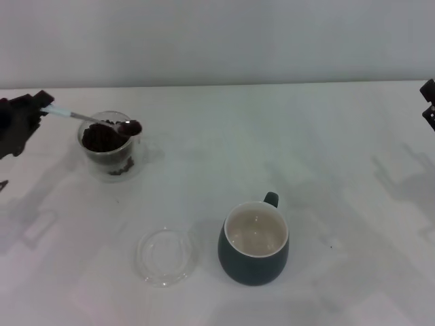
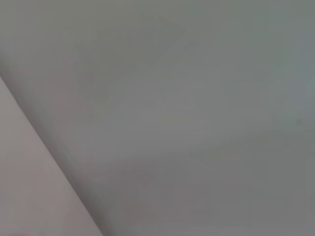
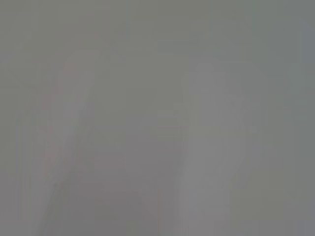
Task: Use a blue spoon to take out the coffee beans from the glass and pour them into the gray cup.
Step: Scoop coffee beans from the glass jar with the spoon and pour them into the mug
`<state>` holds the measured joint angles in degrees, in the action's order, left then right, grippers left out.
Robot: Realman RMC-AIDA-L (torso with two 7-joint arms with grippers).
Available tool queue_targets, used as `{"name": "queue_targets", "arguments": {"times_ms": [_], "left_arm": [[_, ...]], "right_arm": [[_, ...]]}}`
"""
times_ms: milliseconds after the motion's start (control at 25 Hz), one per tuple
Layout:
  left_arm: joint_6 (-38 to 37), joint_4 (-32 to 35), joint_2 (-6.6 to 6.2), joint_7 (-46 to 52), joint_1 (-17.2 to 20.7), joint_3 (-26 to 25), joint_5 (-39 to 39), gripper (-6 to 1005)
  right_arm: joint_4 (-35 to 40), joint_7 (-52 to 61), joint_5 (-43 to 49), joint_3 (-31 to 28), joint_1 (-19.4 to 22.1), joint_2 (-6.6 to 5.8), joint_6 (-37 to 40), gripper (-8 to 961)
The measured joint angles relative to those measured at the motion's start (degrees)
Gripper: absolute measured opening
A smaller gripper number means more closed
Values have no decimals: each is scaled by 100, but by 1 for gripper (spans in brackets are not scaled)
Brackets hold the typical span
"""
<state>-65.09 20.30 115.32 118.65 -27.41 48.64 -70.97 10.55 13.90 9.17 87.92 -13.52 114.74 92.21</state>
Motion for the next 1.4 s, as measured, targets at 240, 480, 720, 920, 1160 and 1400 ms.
{"name": "queue_targets", "arguments": {"times_ms": [240,480,720,920,1160,1400], "left_arm": [[-61,-85,100,3,-197,77,-90,135],[-66,-119,218,21,-383,315,-148,136],[-66,-134,321,32,-529,510,-230,137],[-73,-282,363,30,-703,754,-190,137],[-266,-410,379,-9,-882,810,-211,136],[-462,-412,388,-20,-926,926,-169,137]], "right_arm": [[38,-2,-5,-157,-47,12,-37,726],[46,-2,-1,-320,-94,20,-174,726],[20,-3,-6,-438,-172,22,-273,727],[23,-10,-10,-512,-223,15,-326,727],[33,-8,-11,-592,-293,4,-539,727],[19,16,-7,-687,-293,4,-586,726]]}}
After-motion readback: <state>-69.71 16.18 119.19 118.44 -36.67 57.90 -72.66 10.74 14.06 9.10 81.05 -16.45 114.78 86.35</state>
